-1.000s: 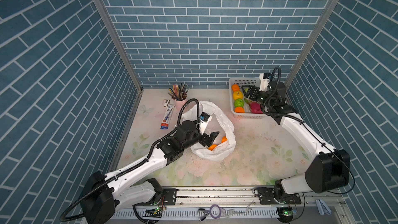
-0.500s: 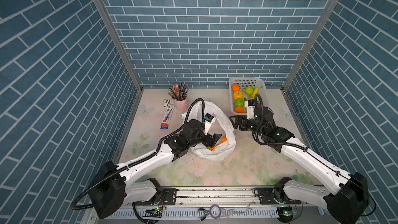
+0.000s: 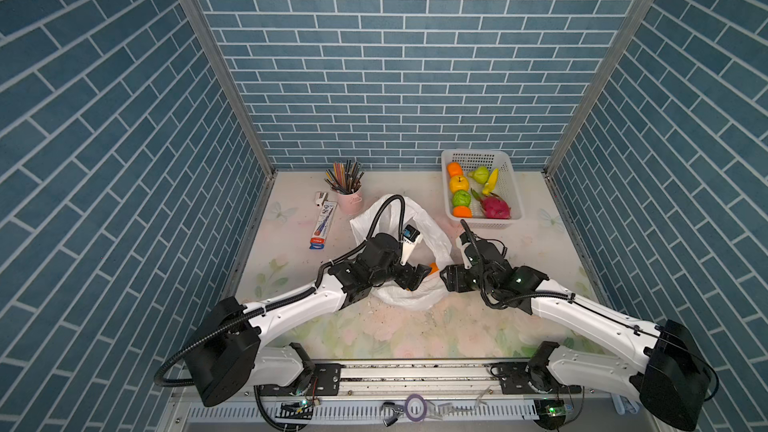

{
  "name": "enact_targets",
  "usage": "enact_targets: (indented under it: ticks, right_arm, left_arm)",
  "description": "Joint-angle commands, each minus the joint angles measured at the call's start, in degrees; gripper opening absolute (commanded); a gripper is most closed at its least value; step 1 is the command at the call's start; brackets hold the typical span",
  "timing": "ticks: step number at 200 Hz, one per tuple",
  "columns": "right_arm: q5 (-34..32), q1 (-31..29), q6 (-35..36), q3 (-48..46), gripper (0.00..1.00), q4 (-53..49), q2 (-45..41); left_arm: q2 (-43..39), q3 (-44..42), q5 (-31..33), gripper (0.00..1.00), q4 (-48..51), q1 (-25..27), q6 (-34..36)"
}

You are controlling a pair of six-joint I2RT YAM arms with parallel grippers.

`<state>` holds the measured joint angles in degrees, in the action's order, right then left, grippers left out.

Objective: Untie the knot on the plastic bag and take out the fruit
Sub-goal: 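Return the right gripper to the bag while the left gripper reaches inside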

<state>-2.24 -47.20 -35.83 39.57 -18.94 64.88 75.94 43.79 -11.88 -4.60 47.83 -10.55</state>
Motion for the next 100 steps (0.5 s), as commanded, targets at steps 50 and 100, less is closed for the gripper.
enact_targets:
  ticks: [50,100]
  right_arm:
    - [-4.1,-6.0,-4.7,-4.5,0.44,0.2,1.0]
    - [-8.1,-6.7,-9.8,-6.2,0.3,-0.7,1.6]
  left_arm:
    - [6.8,5.1,2.6,0.83,2.7,3.5,3.8]
    - [10.7,6.3,6.3,0.73,1.4,3.8,3.7]
